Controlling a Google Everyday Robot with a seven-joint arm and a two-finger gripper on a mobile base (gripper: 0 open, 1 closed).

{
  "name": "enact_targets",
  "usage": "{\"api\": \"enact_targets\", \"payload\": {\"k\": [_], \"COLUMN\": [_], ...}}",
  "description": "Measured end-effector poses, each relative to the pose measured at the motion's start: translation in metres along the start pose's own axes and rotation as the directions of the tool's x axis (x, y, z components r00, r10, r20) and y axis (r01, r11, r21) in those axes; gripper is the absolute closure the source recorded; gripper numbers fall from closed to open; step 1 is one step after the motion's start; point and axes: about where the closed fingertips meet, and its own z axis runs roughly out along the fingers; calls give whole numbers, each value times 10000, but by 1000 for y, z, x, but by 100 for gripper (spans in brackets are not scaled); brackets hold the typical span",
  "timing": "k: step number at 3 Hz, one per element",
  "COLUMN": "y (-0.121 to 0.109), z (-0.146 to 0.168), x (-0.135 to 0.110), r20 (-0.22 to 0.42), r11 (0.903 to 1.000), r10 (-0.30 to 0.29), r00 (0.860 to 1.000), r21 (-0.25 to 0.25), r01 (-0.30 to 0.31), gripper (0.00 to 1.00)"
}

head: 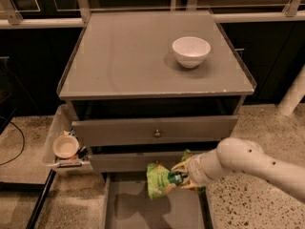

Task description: Pick green rice chip bag from bottom drawer and place on counter

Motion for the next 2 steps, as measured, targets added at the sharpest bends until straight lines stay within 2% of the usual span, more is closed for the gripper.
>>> {"api": "enact_targets", "payload": {"k": [1, 2], "y": [-26, -57], "z": [-69, -127], "x": [-16, -16], "r20": [-257, 980], "r11": [9985, 9914], "r10": [-511, -38], "r00": [9984, 9952], "r21": [166, 1303], "r01": [515, -91], "gripper": [100, 100]}}
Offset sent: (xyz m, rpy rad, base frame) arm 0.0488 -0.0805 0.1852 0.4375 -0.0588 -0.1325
